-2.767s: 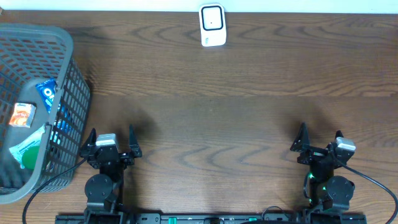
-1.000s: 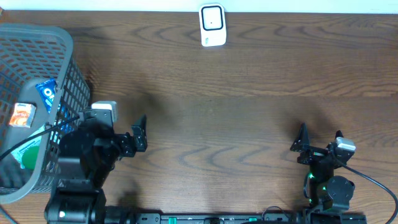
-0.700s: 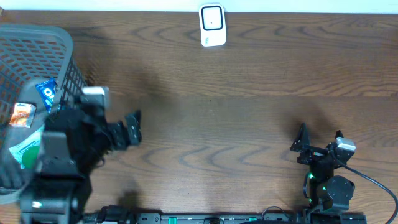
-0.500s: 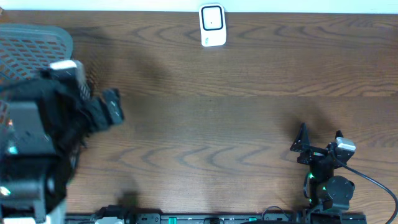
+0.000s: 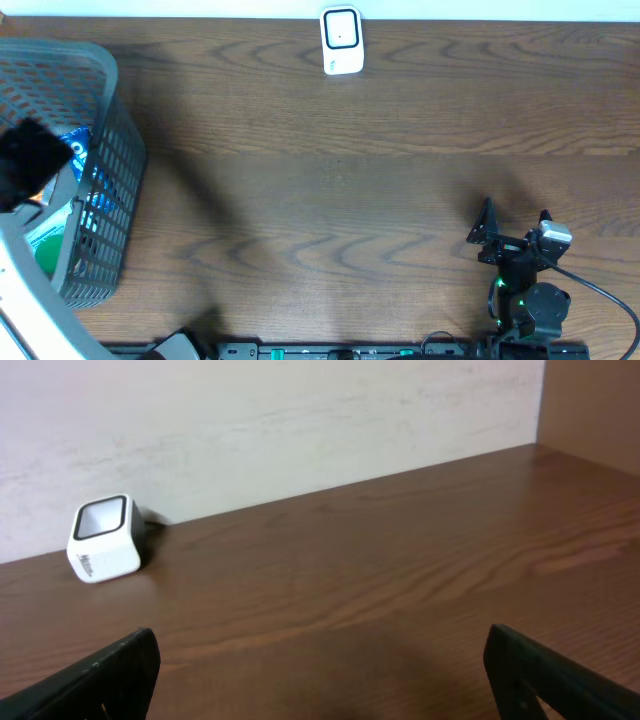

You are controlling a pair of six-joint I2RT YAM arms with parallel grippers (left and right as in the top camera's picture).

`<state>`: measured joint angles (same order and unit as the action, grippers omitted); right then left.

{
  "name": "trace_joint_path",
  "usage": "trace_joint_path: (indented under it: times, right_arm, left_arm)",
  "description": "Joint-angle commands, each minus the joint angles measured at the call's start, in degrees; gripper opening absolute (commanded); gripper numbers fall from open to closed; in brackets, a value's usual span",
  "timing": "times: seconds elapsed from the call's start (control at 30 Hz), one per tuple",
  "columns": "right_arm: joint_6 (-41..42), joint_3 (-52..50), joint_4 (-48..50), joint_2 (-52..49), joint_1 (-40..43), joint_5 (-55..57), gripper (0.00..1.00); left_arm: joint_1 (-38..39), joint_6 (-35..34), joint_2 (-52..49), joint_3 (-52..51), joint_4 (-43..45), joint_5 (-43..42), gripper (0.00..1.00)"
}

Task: Scan the item barcode
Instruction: 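Reach the left gripper into the basket and grasp the green-capped bottle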

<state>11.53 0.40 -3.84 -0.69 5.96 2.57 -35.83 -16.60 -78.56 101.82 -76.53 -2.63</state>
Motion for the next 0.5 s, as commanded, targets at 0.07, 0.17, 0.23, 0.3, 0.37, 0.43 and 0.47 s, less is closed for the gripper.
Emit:
trace_joint_path:
  times: [0.07, 0.17, 0.23, 0.3, 0.37, 0.43, 0.47]
  right_arm:
    - [0.42, -0.09, -0.17, 0.31, -0.37, 0.52, 0.99]
    - [0.42, -0.09, -0.17, 0.31, -0.37, 0.52, 0.99]
    - [0.42, -0.09, -0.17, 0.31, -0.37, 0.52, 0.99]
    - [0.42, -0.09, -0.17, 0.31, -0.37, 0.52, 0.99]
    - [0.42, -0.09, -0.17, 0.31, -0.37, 0.52, 0.99]
    - [0.42, -0.09, -0.17, 0.31, -0.37, 0.52, 0.99]
    - [0.42, -0.09, -0.17, 0.31, -0.37, 0.52, 0.99]
  left_arm:
    - [-7.91, -8.24, -1.29, -5.05, 0.35, -1.36, 0.98]
    - [-9.86, -9.25, -1.27, -10.34, 3.26, -1.14, 0.98]
    - [-10.67, -10.23, -1.27, -14.21, 5.33, -0.68, 0.98]
    - [-11.37, -12.28, -1.27, -18.36, 7.48, 0.63, 0.98]
    - [-11.89, -13.14, -1.29, -22.32, 10.21, 0.96, 0.98]
    - [-12.31, -14.69, -1.29, -26.16, 12.85, 2.1, 0.98]
    - [-12.44, -15.08, -1.29, -27.5, 13.79, 2.6, 0.98]
